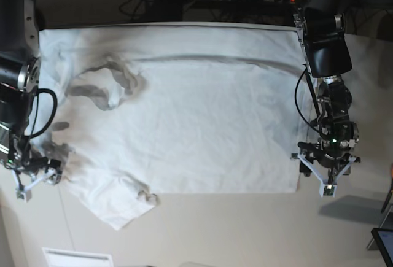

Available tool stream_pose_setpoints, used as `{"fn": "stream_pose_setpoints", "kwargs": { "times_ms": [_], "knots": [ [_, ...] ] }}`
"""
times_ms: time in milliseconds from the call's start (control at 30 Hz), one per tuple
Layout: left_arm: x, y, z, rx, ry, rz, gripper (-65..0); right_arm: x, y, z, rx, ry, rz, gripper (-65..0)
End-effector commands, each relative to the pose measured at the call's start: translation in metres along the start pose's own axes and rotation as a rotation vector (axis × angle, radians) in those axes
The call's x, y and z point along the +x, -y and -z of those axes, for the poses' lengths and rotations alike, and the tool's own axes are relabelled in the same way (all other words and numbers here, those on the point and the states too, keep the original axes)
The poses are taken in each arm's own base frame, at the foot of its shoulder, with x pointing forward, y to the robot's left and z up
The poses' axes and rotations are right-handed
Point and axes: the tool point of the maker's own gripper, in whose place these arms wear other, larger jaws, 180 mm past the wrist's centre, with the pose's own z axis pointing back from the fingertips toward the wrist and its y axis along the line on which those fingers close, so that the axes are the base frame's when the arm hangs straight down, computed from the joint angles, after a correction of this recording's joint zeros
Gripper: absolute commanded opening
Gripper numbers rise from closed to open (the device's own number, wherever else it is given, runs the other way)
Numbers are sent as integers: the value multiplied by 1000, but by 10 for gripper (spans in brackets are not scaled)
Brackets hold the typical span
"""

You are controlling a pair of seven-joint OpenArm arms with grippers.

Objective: Fold the T-shirt properly
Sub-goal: 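Release and move both grippers along the shirt sides toward the hem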

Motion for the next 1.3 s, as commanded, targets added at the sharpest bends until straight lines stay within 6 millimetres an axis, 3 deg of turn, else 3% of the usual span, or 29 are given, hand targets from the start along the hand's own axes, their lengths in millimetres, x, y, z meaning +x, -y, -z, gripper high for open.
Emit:
{"fn": "stream_pose_setpoints", "kwargs": {
  "times_ms": [0,133,500,733,800,967,1033,1167,1267],
  "knots": [
    [18,-22,-5,44,50,8,-262,44,5,-10,-3,92,-5,-196],
    [13,-27,-6,54,39,19,-262,48,16,-16,-15,57,-9,-196],
    [8,-21,-6,42,33,23,-262,9,-20,-7,112,-68,-65,-196],
    [7,-19,-5,39,29,23,-262,4,-35,-3,137,-73,-66,-210],
    [6,-21,-5,41,28,19,-262,4,-36,-2,138,-73,-66,-281],
    [8,-23,-5,45,30,16,-262,3,-37,-2,140,-73,-66,-564],
    [11,-23,-5,44,37,11,-259,3,-37,-2,141,-73,-66,-647],
    [23,-26,-2,45,47,-6,-257,-2,-36,-1,140,-82,-66,-646],
    [25,-30,17,27,-3,-58,-255,-8,-35,-1,137,-91,-64,-647]
  ]
}}
